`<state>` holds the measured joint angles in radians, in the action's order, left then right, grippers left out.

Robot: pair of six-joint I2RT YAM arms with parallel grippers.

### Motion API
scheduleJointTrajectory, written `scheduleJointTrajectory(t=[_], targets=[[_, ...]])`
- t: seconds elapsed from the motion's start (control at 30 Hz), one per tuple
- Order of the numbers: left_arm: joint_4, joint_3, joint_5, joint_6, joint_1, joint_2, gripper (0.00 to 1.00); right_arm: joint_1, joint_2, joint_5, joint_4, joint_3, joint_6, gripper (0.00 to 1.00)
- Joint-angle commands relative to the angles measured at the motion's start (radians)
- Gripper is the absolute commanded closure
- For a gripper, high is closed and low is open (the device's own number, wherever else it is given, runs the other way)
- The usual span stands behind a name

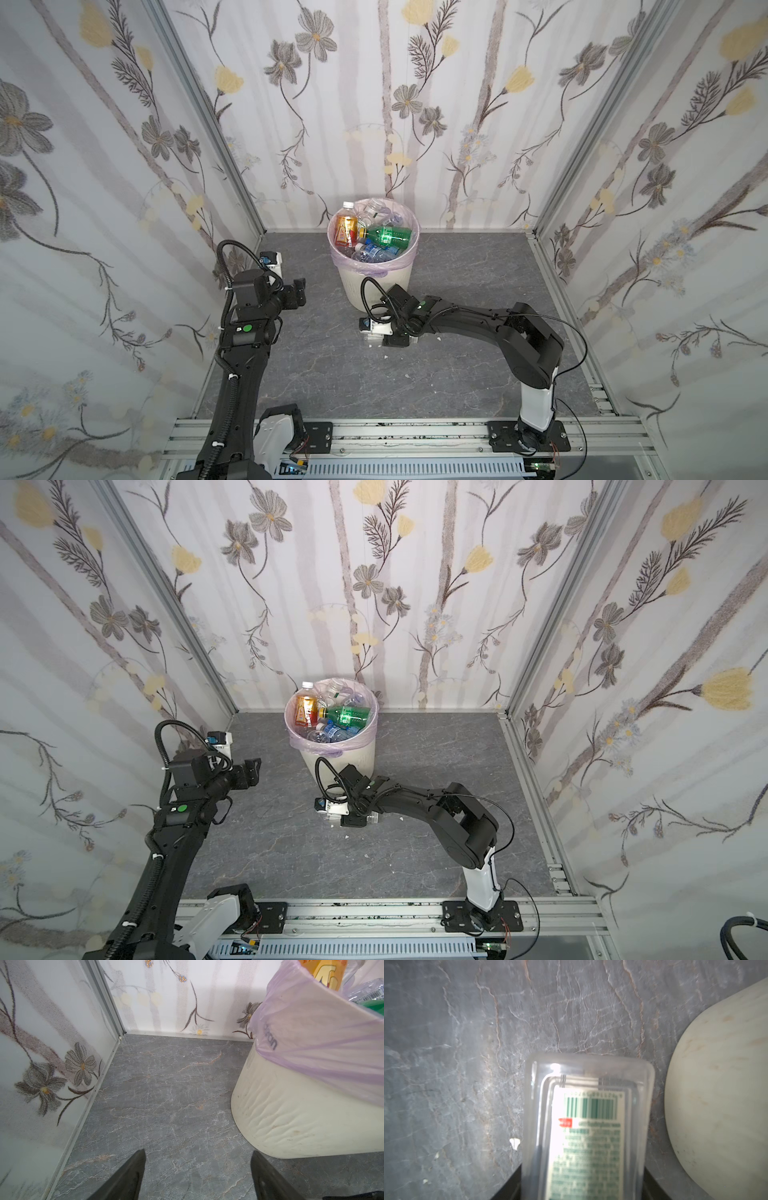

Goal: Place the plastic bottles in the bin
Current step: 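Lower the right gripper onto the clear green-labelled bottle and close it, then lift the clear bottle with the right gripper and carry it over the bin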

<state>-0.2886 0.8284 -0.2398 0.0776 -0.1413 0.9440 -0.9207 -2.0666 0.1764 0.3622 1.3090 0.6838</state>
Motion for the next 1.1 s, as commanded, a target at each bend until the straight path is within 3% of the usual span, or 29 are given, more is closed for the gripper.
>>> scheduleJointTrajectory(t=[0.0,0.57,0.77,1.07], targets=[[0.025,-0.005,-0.002,-0.002,-0.003,-0.005,0.19,-0.001,0.051,0.060,-0.017,0.012,-0.032,0.49],[0.028,-0.012,-0.011,-0.004,-0.012,-0.013,0.19,-0.009,0.382,0.359,-0.111,0.082,-0.061,0.54],[0.029,-0.021,-0.011,-0.006,-0.014,-0.023,0.19,0.012,0.398,0.330,-0.099,0.161,-0.028,0.53],[0.033,-0.024,-0.022,-0.006,-0.014,-0.025,0.19,0.066,0.339,0.161,-0.095,0.350,0.008,0.53]])
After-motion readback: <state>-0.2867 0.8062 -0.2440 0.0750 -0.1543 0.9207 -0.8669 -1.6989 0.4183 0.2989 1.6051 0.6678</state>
